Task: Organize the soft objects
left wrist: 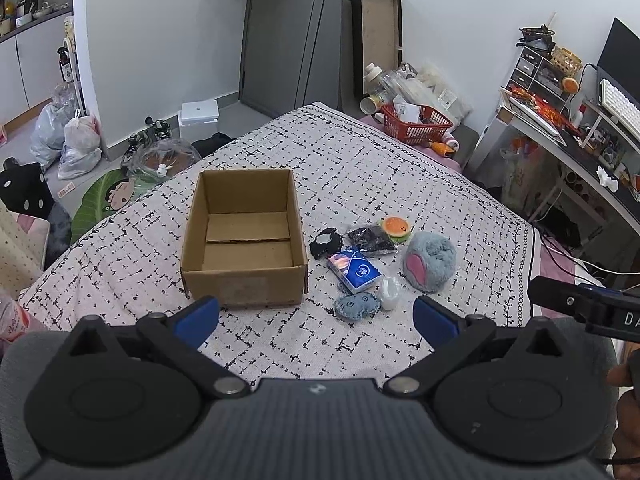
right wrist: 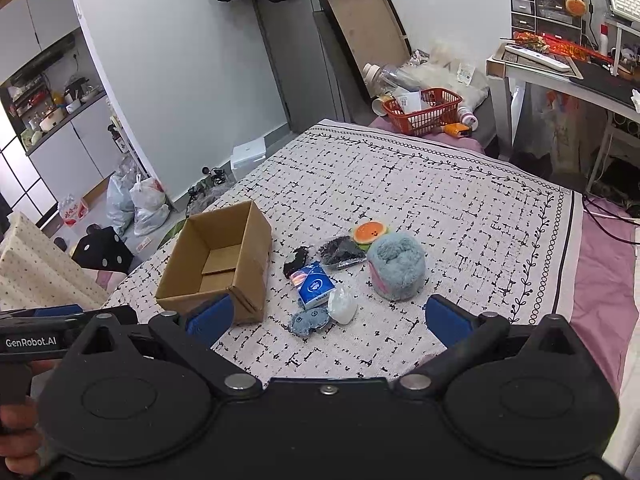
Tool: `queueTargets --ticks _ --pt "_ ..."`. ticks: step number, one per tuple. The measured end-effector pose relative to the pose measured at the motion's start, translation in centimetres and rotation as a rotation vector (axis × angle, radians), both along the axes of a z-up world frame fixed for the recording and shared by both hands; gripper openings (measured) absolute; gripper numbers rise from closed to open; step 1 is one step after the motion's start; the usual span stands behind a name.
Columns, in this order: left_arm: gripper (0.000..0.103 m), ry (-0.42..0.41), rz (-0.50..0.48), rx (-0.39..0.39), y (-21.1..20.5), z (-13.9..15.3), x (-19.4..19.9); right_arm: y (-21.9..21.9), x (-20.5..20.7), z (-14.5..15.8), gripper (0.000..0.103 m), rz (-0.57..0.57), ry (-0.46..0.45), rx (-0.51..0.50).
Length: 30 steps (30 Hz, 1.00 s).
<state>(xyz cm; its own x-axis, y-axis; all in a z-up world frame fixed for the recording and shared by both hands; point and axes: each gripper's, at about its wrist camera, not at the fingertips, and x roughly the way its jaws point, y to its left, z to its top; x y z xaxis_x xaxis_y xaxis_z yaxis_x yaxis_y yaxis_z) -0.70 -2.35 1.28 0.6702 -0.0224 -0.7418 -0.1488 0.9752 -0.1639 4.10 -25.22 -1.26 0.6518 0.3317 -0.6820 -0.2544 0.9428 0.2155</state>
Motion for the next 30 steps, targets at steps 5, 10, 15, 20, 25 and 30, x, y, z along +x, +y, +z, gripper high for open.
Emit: queueTargets --ticks 5,10,15,20,25,30 --pt "0.103 0.001 -0.010 -0.007 -0.08 0.14 -0.01 0.01 0.11 -0.07 0.103 -0.004 0.004 -0.004" --pt "0.103 -0.002 -0.016 -0.006 -0.22 0.23 -0.07 0.08 0.02 -0.12 0.103 -0.001 0.003 -0.008" --pt "0.103 0.000 -0.017 -0.009 -0.11 0.13 -0.10 0.09 0.01 -0.13 0.103 -0.002 0.002 -0.008" --pt "0.102 0.001 -0.019 -0.011 -0.07 0.07 -0.09 0.05 0.00 -0.29 0.103 -0.007 0.007 -0.009" --pt "0.102 0.000 -0.018 -0.014 -0.12 -0.02 -0.10 0.04 0.04 -0.39 0.103 -0.008 0.009 -0.010" --pt "0.103 0.003 -0.019 -0.016 -0.17 -0.09 -0.07 -0.06 0.09 -0.33 0.103 -0.012 0.008 -0.010"
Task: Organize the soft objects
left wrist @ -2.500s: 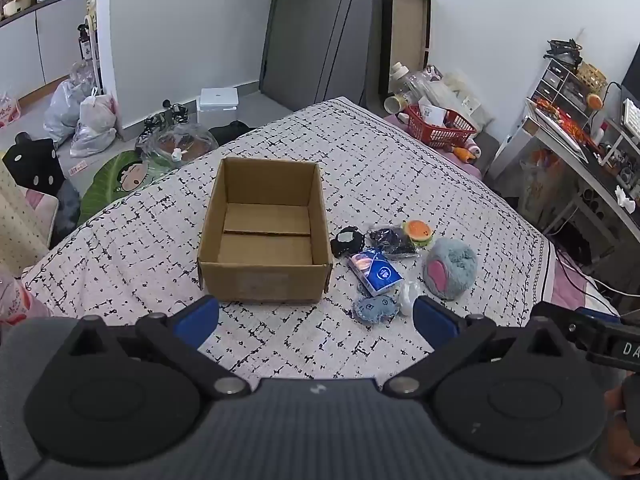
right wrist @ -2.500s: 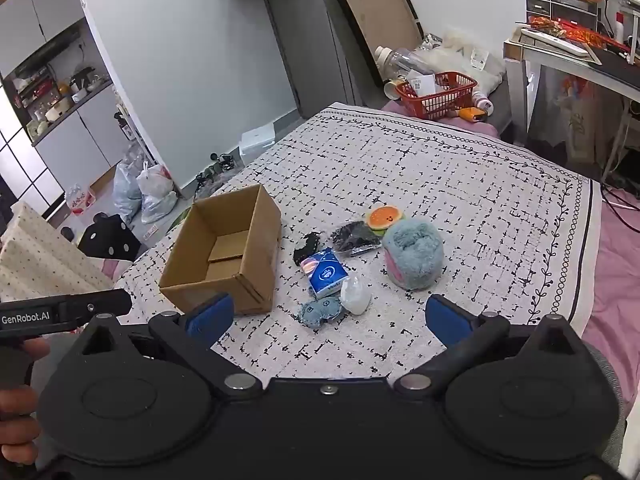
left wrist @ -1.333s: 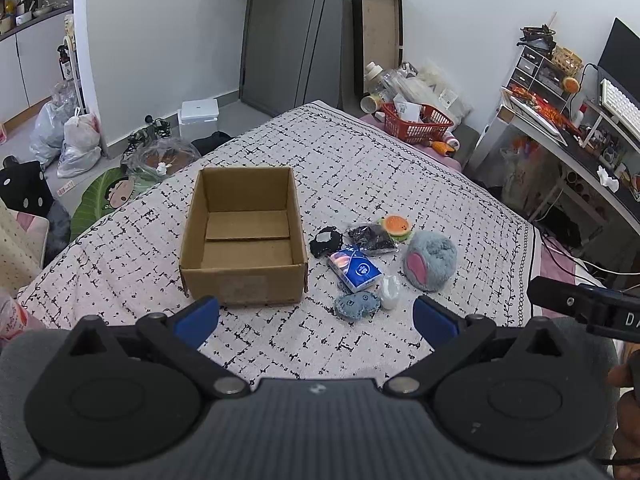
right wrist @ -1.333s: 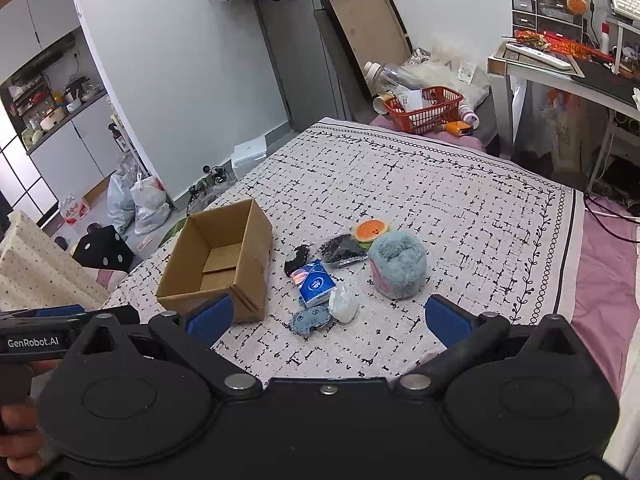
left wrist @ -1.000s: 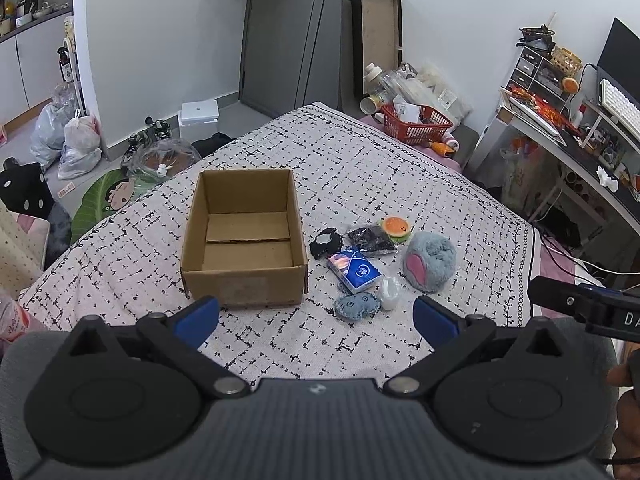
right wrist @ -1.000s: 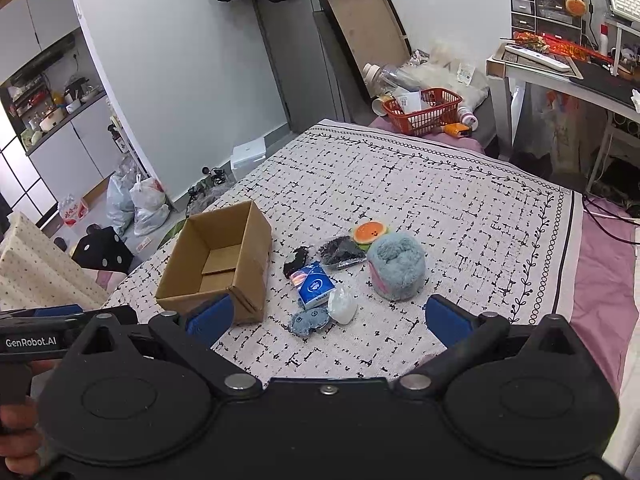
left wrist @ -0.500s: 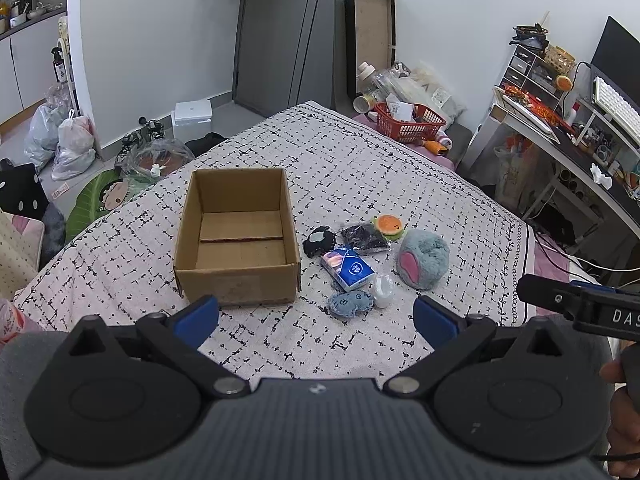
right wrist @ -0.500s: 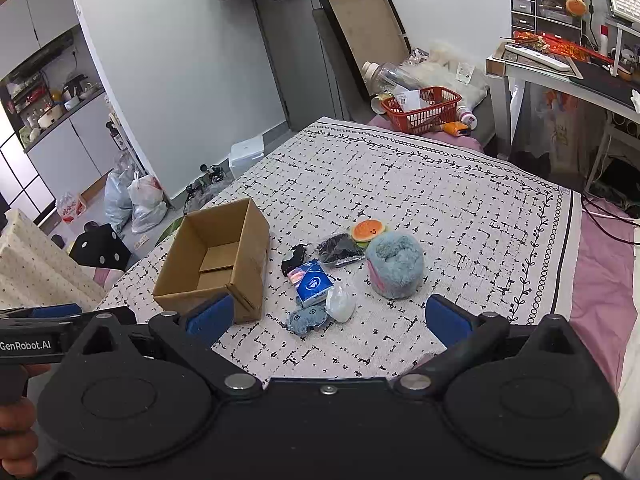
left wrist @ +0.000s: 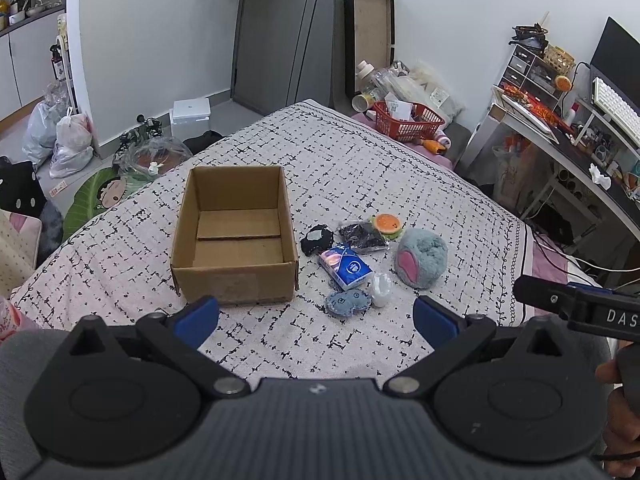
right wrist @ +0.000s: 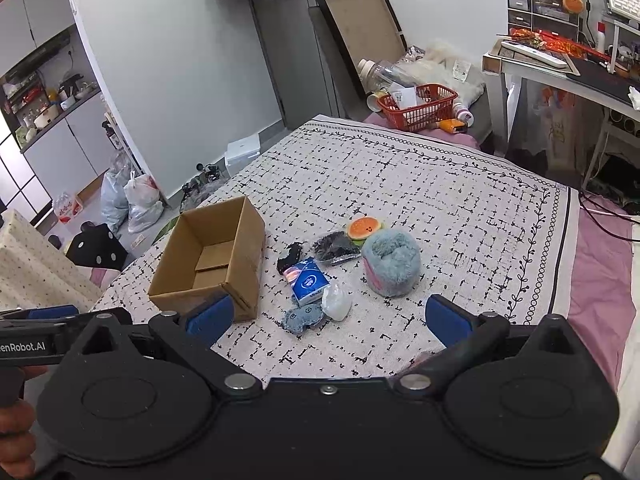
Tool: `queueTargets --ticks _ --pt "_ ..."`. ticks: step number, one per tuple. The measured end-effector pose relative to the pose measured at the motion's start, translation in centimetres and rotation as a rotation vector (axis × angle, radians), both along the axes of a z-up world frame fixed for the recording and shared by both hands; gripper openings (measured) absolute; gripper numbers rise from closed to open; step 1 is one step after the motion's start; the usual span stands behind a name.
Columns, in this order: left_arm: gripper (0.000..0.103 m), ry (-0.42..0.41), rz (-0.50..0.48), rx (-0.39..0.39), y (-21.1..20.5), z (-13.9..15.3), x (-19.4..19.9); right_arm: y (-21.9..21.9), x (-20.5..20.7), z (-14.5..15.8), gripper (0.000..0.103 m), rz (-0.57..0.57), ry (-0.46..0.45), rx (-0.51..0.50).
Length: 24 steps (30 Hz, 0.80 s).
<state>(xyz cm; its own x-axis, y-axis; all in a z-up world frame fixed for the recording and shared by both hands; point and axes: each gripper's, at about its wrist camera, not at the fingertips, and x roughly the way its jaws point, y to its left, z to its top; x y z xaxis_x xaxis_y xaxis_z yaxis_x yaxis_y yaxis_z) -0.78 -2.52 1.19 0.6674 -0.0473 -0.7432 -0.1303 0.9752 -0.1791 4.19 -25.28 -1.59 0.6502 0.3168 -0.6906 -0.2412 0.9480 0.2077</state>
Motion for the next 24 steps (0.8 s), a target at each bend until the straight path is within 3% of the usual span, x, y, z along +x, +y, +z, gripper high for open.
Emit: queueTargets --ticks 24 --pt "0.102 0.002 -0.002 -0.001 -0.9 -0.7 1.1 -0.2 1.3 -1.1 0.103 0.010 0.010 -0.002"
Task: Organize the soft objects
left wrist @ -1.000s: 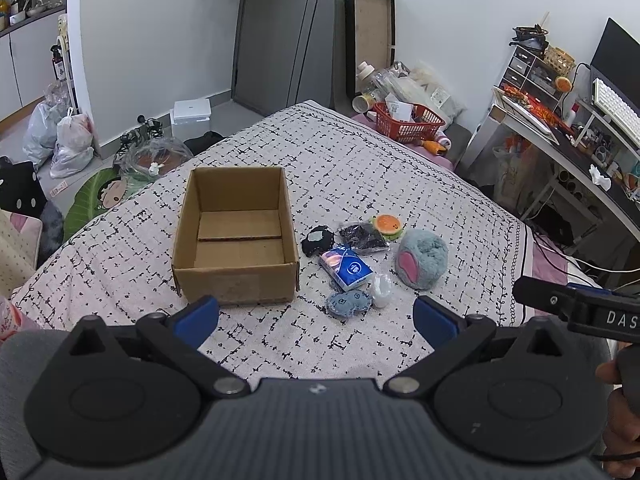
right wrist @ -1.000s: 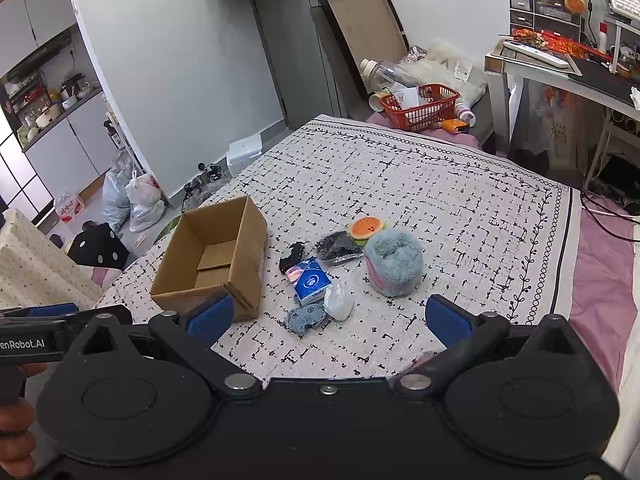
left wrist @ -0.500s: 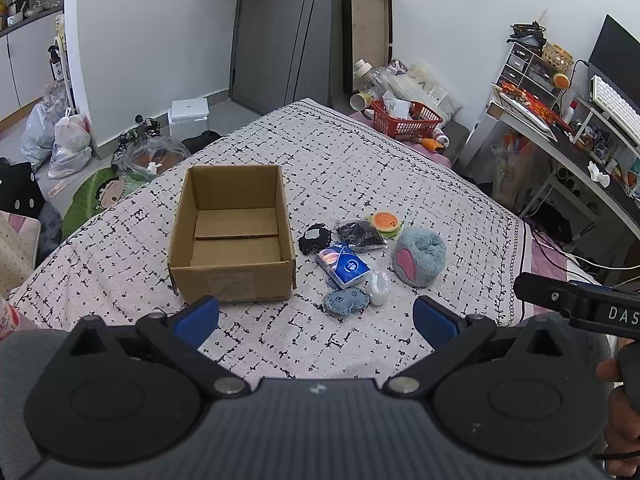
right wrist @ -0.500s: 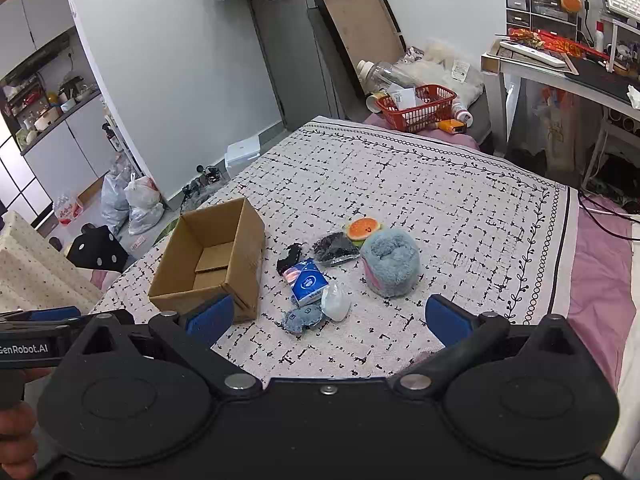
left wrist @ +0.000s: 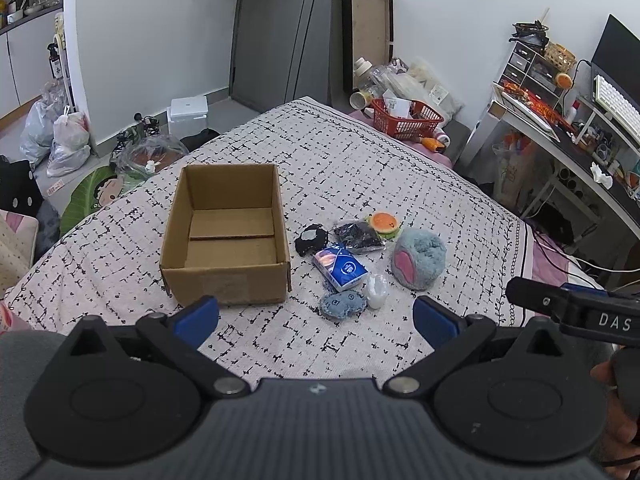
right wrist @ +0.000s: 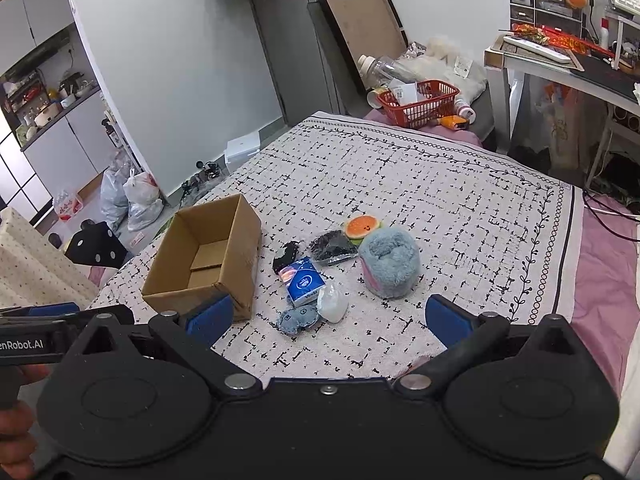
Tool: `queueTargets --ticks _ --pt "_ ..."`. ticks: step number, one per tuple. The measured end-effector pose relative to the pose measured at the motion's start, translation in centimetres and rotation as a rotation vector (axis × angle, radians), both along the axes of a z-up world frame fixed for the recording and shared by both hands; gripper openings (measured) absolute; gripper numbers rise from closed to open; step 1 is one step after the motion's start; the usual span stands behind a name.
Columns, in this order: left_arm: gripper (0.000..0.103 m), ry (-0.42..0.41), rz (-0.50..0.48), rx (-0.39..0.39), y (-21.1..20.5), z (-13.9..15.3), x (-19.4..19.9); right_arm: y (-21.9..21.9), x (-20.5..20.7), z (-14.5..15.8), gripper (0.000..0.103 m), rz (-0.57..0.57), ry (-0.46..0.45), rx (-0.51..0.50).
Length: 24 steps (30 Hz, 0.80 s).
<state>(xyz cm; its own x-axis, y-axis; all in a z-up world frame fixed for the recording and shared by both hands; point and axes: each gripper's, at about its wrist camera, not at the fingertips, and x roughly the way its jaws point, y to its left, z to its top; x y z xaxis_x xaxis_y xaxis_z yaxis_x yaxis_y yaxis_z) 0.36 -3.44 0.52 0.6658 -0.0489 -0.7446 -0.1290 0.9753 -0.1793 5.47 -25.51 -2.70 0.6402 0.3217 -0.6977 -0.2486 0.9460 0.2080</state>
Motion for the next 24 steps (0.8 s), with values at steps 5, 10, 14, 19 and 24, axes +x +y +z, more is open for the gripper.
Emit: queueTargets --ticks 5,10,14,19,24 --pt "0.102 -0.009 -0.013 0.012 -0.5 -0.3 0.8 0.0 1.0 -0.7 0.103 0.003 0.018 -0.001" --pt "0.102 -0.006 -0.021 -0.005 -0.7 -0.7 1.9 -0.2 2.0 -1.1 0.103 0.007 0.039 0.018" --pt "0.102 -0.005 -0.025 -0.025 -0.8 -1.2 2.9 -0.3 2.8 -1.3 0.103 -0.003 0.049 0.020" --pt "0.102 0.008 -0.020 -0.030 -1.2 -2.3 4.4 -0.3 3.8 -1.6 0.103 -0.012 0.062 0.038" --pt "0.102 0.017 -0.019 -0.049 -1.4 -3.3 5.7 -0.5 5.3 -2.6 0.103 -0.036 0.088 0.042"
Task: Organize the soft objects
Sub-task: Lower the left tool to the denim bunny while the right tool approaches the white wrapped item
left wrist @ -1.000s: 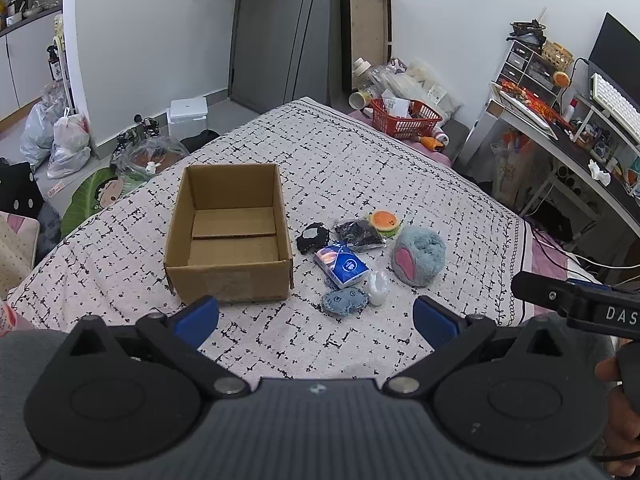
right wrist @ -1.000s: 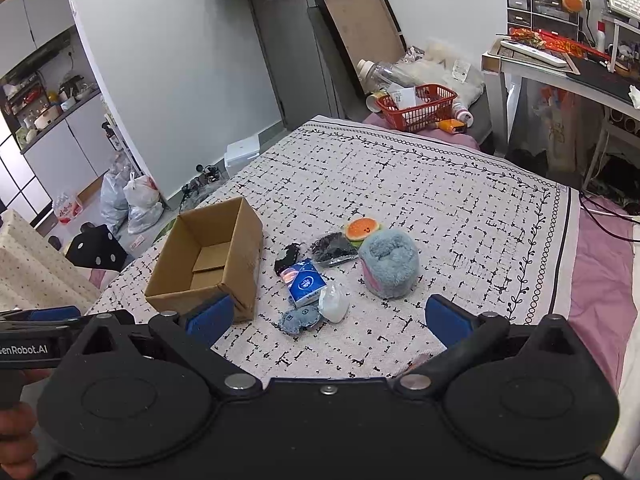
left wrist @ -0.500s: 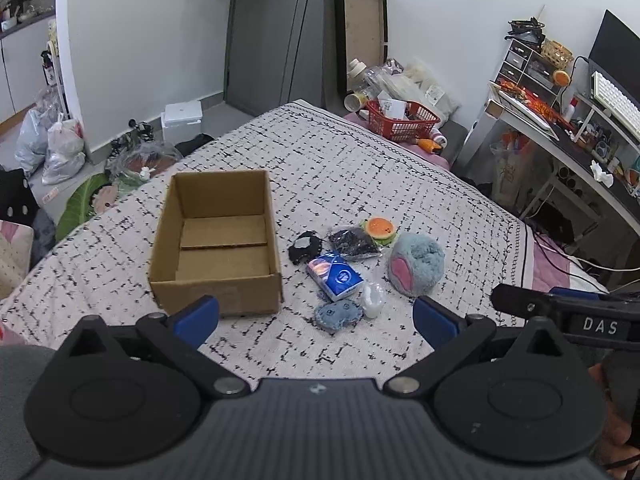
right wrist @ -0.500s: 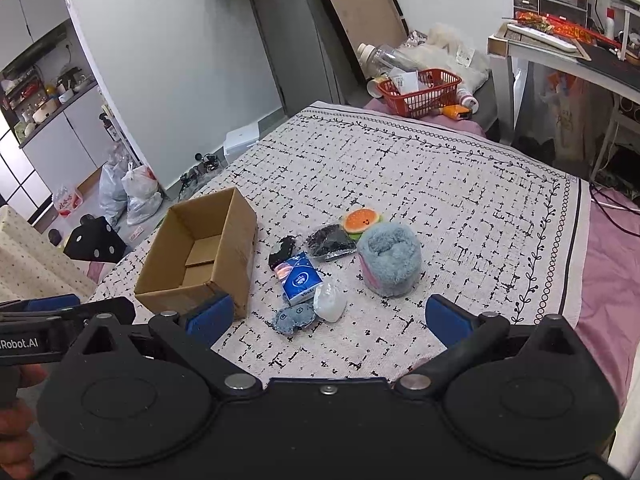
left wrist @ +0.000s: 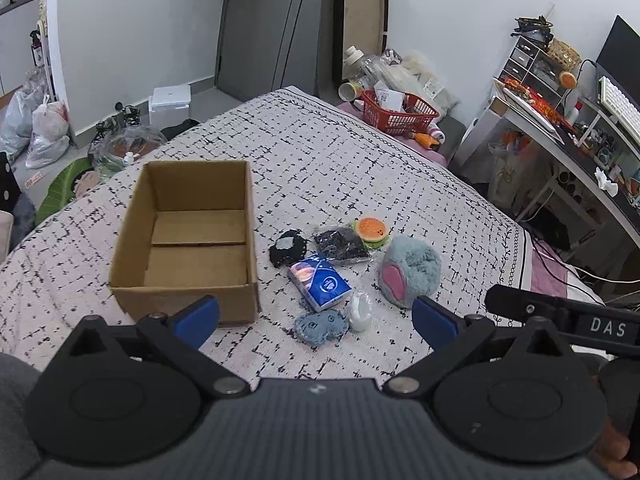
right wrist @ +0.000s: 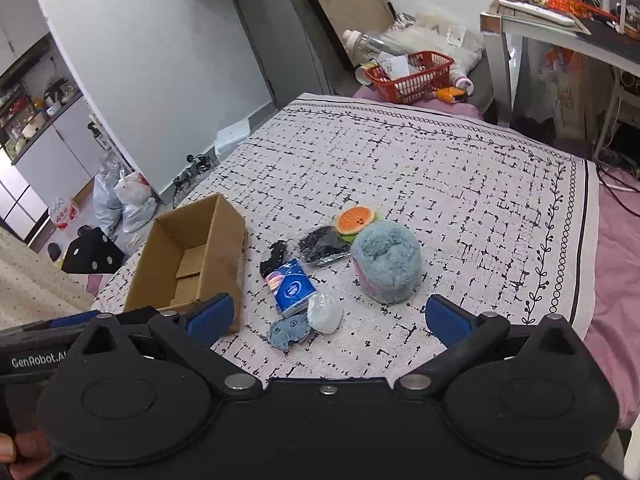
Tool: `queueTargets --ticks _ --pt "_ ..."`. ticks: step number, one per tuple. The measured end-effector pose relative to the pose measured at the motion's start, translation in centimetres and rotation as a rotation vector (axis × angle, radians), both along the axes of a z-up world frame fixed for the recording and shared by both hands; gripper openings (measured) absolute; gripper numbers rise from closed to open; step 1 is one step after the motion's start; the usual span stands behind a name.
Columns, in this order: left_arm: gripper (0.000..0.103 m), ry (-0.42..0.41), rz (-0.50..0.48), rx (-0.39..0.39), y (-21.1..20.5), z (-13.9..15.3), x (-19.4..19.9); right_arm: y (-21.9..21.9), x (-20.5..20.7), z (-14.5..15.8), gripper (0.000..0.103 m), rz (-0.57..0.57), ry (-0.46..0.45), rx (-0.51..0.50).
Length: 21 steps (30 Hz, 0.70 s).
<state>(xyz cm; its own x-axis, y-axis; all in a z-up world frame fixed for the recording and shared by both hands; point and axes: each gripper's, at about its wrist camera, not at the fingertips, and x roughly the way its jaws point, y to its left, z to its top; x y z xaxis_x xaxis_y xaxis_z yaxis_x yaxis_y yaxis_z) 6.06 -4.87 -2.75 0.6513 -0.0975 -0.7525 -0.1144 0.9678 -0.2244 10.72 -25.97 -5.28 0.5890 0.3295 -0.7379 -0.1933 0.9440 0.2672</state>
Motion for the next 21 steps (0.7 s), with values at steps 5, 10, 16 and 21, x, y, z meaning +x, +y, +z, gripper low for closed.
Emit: queueTargets --ticks 5,10,16,21 --pt "0.101 0.011 -0.002 -0.008 -0.3 -1.1 1.1 -0.7 1.5 -1.0 0.103 -0.049 0.027 0.024" --pt "0.100 0.016 0.010 -0.016 -0.6 -2.2 2.3 -1.4 2.9 -2.2 0.103 -0.074 0.062 0.081" --pt "0.097 0.036 0.033 -0.040 -0.6 -4.0 3.8 -1.5 4.3 -3.4 0.102 -0.090 0.092 0.127" --pt "0.092 0.073 0.041 -0.056 -0.8 -6.1 5.3 -1.8 5.8 -4.8 0.092 -0.132 0.153 0.166"
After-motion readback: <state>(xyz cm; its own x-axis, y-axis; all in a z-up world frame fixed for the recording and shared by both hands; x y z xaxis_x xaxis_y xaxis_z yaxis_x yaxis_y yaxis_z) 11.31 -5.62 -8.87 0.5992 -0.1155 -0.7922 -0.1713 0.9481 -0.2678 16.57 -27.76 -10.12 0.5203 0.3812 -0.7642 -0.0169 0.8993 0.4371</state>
